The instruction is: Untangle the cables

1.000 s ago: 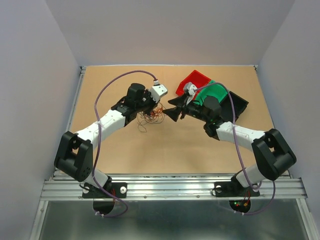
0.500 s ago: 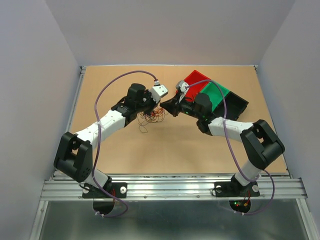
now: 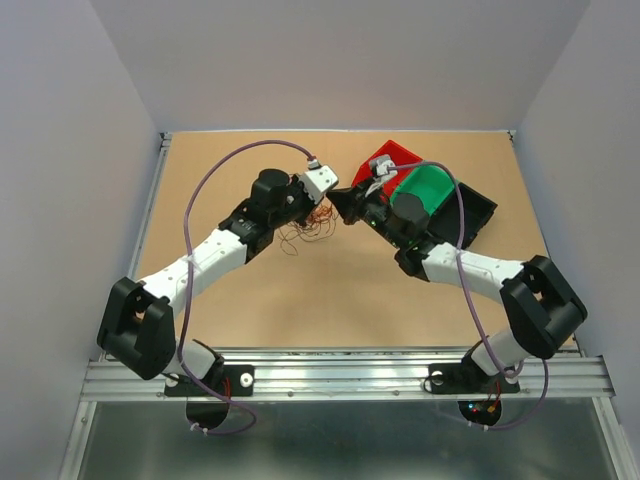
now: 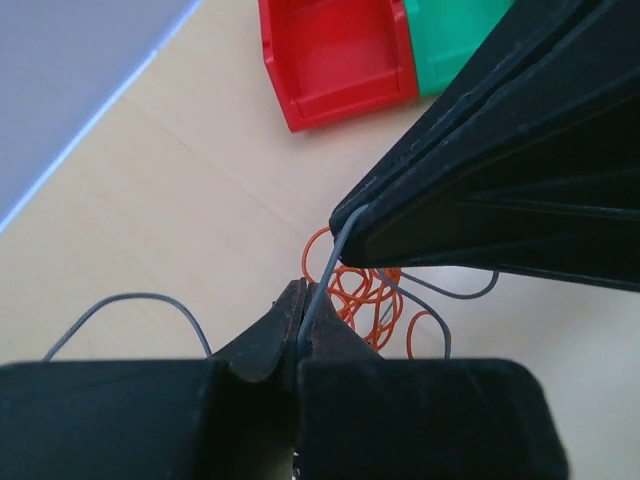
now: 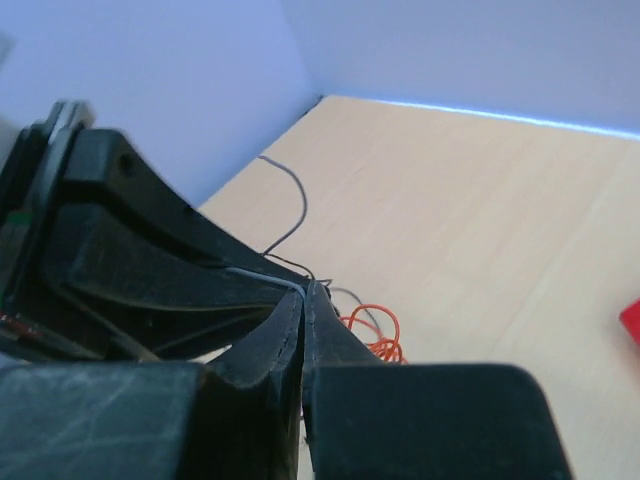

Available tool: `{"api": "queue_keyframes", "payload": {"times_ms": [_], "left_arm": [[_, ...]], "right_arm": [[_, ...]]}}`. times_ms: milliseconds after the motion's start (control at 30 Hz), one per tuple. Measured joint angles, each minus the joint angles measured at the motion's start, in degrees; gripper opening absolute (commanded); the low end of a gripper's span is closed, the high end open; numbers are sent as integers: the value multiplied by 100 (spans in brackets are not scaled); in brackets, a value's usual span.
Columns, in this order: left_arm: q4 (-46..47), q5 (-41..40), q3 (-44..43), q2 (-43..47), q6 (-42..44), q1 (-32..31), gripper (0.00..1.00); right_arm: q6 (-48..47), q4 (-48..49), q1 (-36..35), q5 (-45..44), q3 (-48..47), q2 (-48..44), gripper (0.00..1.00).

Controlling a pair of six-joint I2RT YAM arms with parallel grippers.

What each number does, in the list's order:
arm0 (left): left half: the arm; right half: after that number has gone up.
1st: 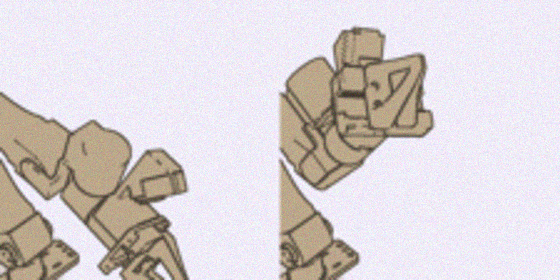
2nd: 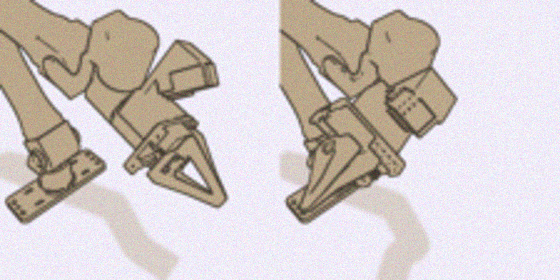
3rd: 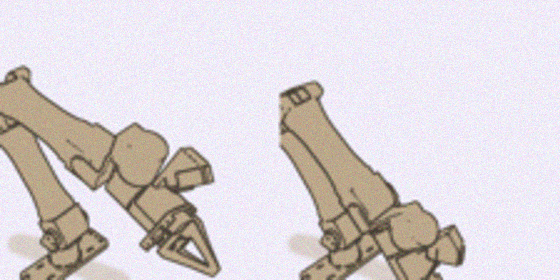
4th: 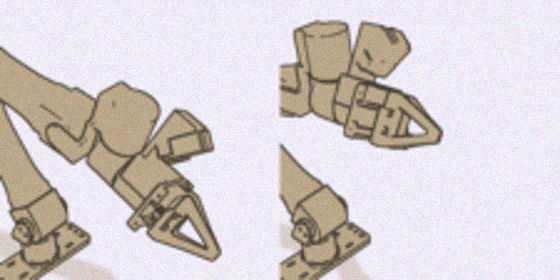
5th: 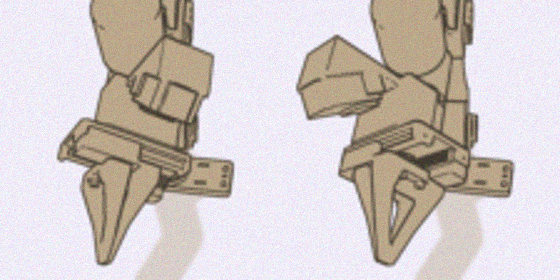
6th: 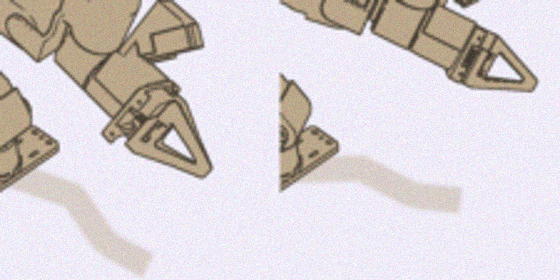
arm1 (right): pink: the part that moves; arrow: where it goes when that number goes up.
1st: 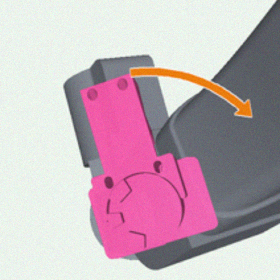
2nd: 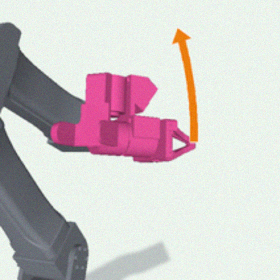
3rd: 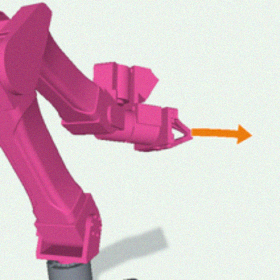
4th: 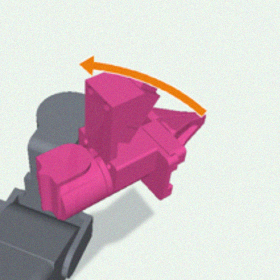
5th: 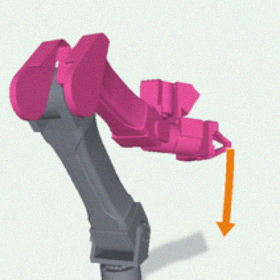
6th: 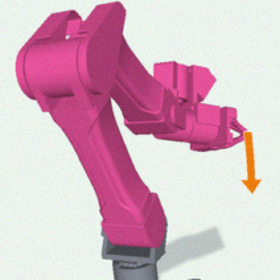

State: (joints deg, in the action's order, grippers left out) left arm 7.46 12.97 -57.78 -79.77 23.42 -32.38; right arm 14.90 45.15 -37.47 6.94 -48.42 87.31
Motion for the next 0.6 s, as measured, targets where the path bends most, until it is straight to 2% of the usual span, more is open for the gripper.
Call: {"api": "queue_keyframes", "payload": {"times_ms": [167,267,400,600], "left_arm": [[496,-398,52,0,-50,-149,0],[708,-483,127,-11,-129,-197,0],[890,-348,131,-70,-299,-173,0],[1075,240,127,-212,-605,199,0]], "right_arm": [[876,-55,-256,-1650,249,-245,0],[1248,-57,-354,-2251,437,-411,1],[1502,-74,-396,-2583,763,-815,1],[1600,-256,-396,-2933,1379,-1733,0]]}}
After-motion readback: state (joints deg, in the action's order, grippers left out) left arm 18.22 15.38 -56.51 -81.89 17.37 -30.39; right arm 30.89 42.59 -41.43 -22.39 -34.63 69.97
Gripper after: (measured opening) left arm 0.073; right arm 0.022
